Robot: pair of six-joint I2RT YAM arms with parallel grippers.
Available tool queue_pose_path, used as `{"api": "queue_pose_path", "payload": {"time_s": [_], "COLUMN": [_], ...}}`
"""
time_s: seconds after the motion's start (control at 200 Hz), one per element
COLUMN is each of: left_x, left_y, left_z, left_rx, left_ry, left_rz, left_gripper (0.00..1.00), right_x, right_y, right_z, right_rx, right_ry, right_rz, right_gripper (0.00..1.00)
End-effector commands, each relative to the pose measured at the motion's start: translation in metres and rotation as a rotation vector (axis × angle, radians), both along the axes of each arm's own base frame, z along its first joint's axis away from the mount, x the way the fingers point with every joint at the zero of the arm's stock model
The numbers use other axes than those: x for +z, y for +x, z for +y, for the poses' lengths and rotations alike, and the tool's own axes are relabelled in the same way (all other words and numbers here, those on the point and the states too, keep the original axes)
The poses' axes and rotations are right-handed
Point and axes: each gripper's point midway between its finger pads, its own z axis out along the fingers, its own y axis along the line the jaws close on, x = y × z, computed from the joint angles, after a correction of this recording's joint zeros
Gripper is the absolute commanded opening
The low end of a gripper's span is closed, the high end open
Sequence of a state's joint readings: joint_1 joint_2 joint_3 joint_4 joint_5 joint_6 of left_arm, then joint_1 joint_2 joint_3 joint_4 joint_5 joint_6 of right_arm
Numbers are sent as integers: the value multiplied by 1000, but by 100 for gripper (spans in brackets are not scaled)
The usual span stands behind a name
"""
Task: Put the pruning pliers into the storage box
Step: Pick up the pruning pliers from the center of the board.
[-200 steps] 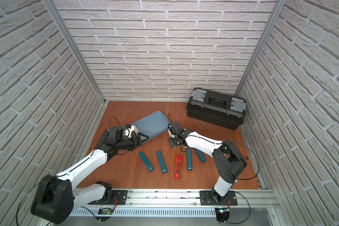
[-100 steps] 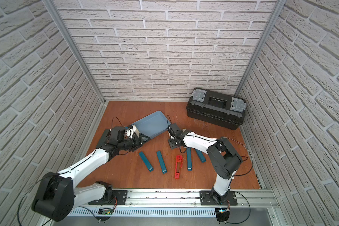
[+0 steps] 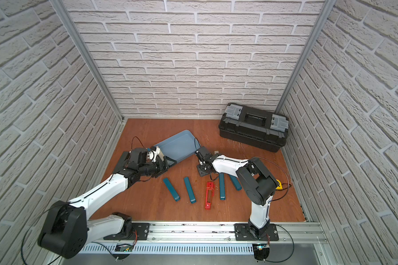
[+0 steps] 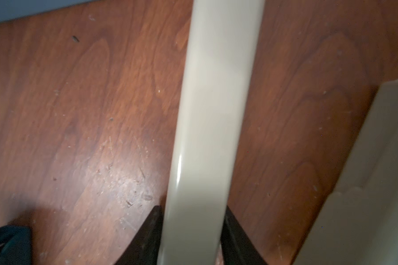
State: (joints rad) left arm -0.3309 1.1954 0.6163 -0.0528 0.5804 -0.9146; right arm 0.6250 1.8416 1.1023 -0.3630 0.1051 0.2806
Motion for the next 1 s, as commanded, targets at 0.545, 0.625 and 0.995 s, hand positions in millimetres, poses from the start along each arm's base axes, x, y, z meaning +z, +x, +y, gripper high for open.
{"api": "queue_pose_path", "payload": {"time_s": [0.545,0.625,0.995], "left_x": [9,11,17], "left_y": [9,8,7], "left_z": [-8,-7,-3], "left_rx": [-22,-20,-12], "left_ry": [-18,-17,5], "left_rz": [-54,-62,-85], "left_gripper": [98,98,98], "right_x": [49,58,96], "right_y": [5,6,13], "right_z": [-1,0,22], "right_rx": [-20,-15,57], "right_ry": [50,61,175], "right_rz": [-78,-93,-162], "right_gripper": [8,4,3]}}
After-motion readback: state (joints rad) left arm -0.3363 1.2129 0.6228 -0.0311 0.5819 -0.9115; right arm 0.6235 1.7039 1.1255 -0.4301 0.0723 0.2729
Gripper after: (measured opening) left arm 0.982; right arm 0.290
